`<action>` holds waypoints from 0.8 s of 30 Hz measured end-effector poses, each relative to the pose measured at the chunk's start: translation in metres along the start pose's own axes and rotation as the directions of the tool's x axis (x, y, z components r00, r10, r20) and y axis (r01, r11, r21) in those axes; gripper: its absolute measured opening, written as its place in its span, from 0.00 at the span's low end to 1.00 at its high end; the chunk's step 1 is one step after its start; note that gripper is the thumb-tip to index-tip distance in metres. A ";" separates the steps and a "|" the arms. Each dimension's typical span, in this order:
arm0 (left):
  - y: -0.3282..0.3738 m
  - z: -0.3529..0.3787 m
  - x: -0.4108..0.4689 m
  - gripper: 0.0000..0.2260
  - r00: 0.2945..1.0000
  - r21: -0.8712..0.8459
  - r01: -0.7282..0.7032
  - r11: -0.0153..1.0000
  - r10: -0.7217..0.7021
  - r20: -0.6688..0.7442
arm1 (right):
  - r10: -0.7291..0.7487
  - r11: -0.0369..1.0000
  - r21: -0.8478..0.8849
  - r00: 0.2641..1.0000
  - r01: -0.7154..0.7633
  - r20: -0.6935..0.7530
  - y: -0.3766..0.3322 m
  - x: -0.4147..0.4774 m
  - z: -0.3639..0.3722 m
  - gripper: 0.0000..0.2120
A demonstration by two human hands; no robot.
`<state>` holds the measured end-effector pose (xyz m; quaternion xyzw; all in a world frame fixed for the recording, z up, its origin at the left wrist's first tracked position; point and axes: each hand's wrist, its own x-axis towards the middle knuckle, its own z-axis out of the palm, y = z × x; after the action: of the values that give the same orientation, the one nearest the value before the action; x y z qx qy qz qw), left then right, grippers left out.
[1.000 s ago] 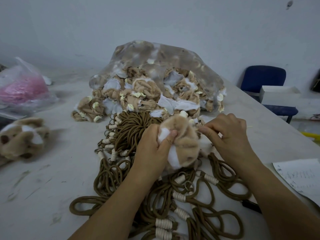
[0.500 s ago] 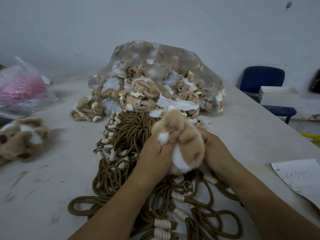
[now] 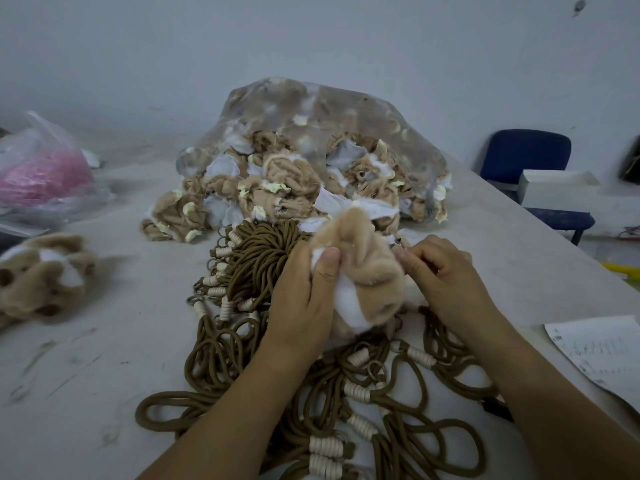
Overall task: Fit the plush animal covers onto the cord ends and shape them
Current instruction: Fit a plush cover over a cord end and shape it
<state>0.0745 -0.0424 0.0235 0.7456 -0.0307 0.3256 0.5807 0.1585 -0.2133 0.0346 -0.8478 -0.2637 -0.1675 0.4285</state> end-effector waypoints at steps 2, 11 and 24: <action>0.000 -0.001 0.000 0.20 1.000 0.008 0.016 1.000 -0.016 0.024 | -0.059 0.996 -0.066 0.998 0.060 0.020 -0.002 0.000 -0.001 0.15; 0.000 -0.004 0.003 0.15 0.999 0.059 -0.007 0.998 0.005 0.046 | -0.029 1.000 0.001 0.999 0.029 0.046 0.002 -0.001 0.005 0.20; 0.000 -0.006 0.003 0.04 0.997 0.093 -0.037 0.995 0.030 0.077 | 0.032 0.998 0.057 0.995 -0.037 0.091 0.002 0.000 0.004 0.21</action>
<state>0.0744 -0.0363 0.0260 0.7833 -0.0499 0.3078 0.5378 0.1600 -0.2109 0.0307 -0.8459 -0.2729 -0.1136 0.4438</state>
